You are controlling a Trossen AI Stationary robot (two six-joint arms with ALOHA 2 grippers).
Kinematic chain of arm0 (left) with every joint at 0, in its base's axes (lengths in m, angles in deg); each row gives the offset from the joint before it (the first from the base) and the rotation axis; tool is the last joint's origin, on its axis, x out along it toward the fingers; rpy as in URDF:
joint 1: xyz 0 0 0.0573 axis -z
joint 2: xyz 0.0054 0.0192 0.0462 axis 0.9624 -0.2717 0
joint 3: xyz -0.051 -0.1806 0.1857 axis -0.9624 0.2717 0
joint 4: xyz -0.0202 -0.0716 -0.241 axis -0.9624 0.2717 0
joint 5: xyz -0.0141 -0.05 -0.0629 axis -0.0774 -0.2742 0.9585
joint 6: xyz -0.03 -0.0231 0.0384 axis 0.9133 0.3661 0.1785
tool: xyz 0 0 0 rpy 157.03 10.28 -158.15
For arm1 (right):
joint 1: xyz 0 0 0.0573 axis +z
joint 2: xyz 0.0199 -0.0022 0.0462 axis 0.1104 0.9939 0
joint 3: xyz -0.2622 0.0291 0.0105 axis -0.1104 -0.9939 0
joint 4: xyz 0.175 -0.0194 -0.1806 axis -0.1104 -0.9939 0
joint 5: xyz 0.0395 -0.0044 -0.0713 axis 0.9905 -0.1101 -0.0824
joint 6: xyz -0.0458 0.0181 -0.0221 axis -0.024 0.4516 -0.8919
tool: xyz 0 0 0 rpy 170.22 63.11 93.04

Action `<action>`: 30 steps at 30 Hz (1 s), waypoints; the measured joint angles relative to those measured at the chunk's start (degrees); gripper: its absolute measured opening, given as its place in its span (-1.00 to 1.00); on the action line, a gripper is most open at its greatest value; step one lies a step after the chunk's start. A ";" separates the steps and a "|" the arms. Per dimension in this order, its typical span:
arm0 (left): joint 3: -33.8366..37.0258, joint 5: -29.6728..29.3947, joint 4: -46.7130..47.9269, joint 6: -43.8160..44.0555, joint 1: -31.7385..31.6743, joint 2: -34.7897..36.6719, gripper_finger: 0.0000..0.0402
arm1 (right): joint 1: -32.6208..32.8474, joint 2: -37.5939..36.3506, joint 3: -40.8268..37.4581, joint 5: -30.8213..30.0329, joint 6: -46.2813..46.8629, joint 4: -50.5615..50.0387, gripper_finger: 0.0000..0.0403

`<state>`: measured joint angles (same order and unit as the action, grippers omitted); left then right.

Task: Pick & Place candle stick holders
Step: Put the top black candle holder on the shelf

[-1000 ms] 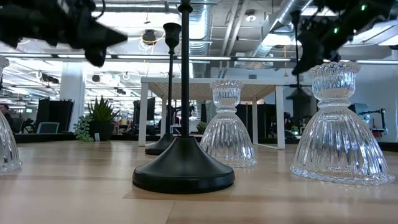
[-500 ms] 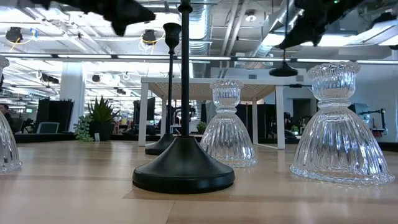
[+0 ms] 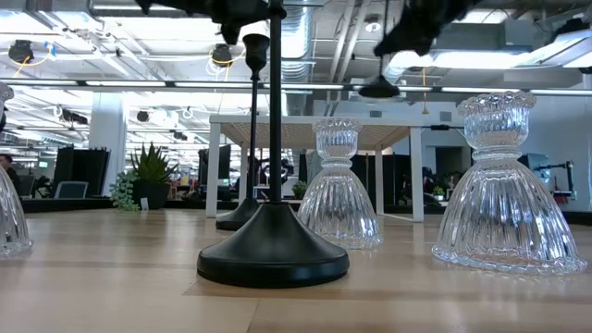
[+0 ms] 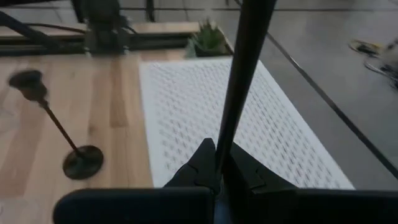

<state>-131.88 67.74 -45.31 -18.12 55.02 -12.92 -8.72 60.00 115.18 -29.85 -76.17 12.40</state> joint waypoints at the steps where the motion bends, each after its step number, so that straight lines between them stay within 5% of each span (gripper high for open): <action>1: -1.08 1.12 0.30 -0.38 -0.74 -0.84 -0.98 | 0.01 1.15 1.17 0.73 -0.43 0.01 -1.00; 11: -7.74 11.15 -0.23 -0.58 -2.90 -9.22 -0.98 | -0.01 13.13 10.10 5.03 -3.26 -0.08 -1.00; 21: -8.97 10.58 -9.45 -0.21 -2.74 -12.29 -0.96 | 0.03 19.05 14.52 5.26 -4.67 -0.05 -1.00; 30: -8.94 7.39 -10.59 -0.14 -2.72 -12.31 -0.58 | -0.18 19.54 15.04 8.44 -4.67 2.94 -1.00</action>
<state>-140.82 75.13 -55.90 -18.26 52.30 -25.24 -8.90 79.54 130.22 -21.42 -80.83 15.34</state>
